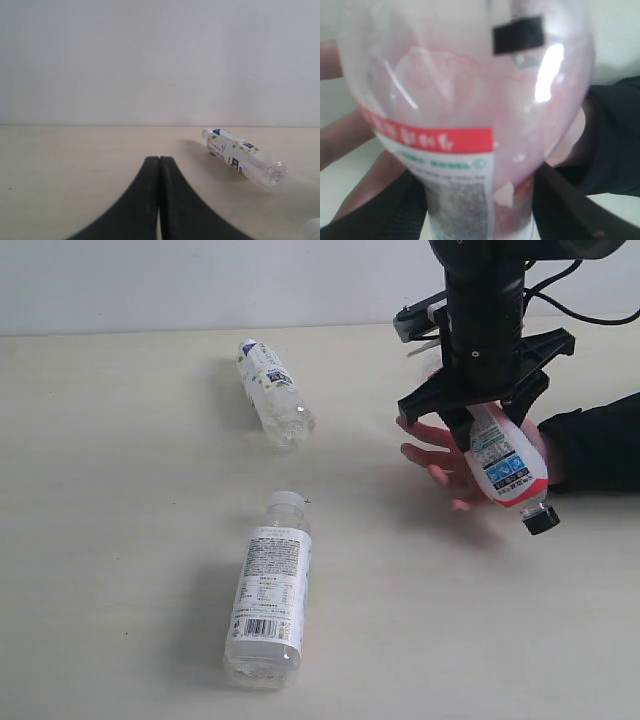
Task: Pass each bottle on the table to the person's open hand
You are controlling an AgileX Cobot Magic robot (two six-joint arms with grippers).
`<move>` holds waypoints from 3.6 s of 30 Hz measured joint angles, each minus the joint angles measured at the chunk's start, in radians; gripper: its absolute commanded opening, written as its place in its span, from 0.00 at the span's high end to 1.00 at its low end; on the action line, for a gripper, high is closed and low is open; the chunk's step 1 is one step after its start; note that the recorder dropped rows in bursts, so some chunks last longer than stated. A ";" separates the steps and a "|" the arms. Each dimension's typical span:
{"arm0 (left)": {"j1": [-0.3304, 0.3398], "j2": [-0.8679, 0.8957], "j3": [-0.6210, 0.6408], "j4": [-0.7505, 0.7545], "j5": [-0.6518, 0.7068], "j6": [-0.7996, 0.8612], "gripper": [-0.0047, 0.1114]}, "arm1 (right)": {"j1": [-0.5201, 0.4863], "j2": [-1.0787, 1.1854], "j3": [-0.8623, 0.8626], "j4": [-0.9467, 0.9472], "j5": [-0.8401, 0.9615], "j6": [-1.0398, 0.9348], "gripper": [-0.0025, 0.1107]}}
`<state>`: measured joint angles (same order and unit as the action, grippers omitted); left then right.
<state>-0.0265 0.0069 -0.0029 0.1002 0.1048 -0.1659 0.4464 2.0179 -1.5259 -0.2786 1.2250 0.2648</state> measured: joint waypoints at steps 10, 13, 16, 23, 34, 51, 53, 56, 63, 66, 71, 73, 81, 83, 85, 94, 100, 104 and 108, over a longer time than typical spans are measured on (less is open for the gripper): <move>0.000 0.000 0.000 0.000 0.000 0.000 0.96 | 0.000 0.002 0.000 -0.004 0.000 0.006 0.29; 0.000 0.000 0.000 0.000 0.000 0.000 0.96 | 0.000 0.002 0.000 -0.011 0.000 0.008 0.29; 0.000 0.000 0.000 0.000 0.000 0.000 0.96 | 0.000 0.002 0.000 -0.030 0.000 0.008 0.29; 0.000 0.000 0.000 0.000 0.000 0.000 0.96 | 0.000 -0.069 0.000 -0.048 0.000 -0.022 0.30; 0.000 0.000 0.000 0.000 0.000 0.000 0.96 | 0.000 -0.568 0.097 -0.006 -0.148 -0.129 0.98; 0.000 0.000 0.000 0.000 0.000 0.000 0.96 | 0.000 -1.447 1.062 -0.001 -0.856 -0.202 0.98; 0.000 0.000 0.000 0.000 0.000 0.000 0.96 | 0.000 -1.512 1.122 -0.001 -0.884 -0.193 0.98; 0.000 0.000 0.000 0.000 0.000 0.000 0.96 | 0.000 -1.576 1.162 -0.001 -0.941 -0.160 0.98; 0.000 0.000 0.000 0.000 0.000 0.000 0.96 | 0.000 -1.634 1.167 -0.003 -0.974 -0.133 0.98; 0.000 0.000 0.000 0.000 0.000 0.000 0.96 | 0.000 -1.642 1.167 -0.003 -0.976 -0.110 0.98; 0.000 0.000 0.000 0.000 0.000 0.000 0.96 | 0.000 -1.649 1.167 -0.003 -0.978 -0.102 0.98; 0.000 0.000 0.000 0.000 0.000 0.000 0.96 | 0.000 -1.649 1.167 -0.003 -0.978 -0.100 0.98; 0.000 0.000 0.000 0.000 0.000 0.000 0.96 | 0.000 -1.649 1.167 -0.003 -0.978 -0.095 0.98; 0.000 0.000 0.000 0.000 0.000 0.000 0.96 | 0.000 -1.649 1.167 -0.003 -0.980 -0.090 0.98; 0.000 0.000 0.000 0.000 0.000 0.000 0.96 | 0.000 -1.649 1.167 -0.003 -0.980 -0.088 0.98; 0.000 0.000 0.000 0.000 0.000 0.000 0.96 | 0.000 -1.649 1.167 -0.003 -0.983 -0.086 0.98; 0.000 0.000 0.000 0.000 0.000 0.000 0.96 | 0.000 -1.649 1.167 -0.003 -0.983 -0.086 0.98; 0.000 0.000 0.000 0.000 0.000 0.000 0.96 | 0.000 -1.649 1.167 -0.003 -0.983 -0.083 0.98; 0.000 0.000 0.000 0.000 0.000 0.000 0.96 | 0.000 -1.649 1.167 -0.003 -0.983 -0.081 0.98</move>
<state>-0.0265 0.0069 -0.0029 0.1002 0.1048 -0.1659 0.4464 0.3690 -0.3593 -0.2815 0.2418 0.1837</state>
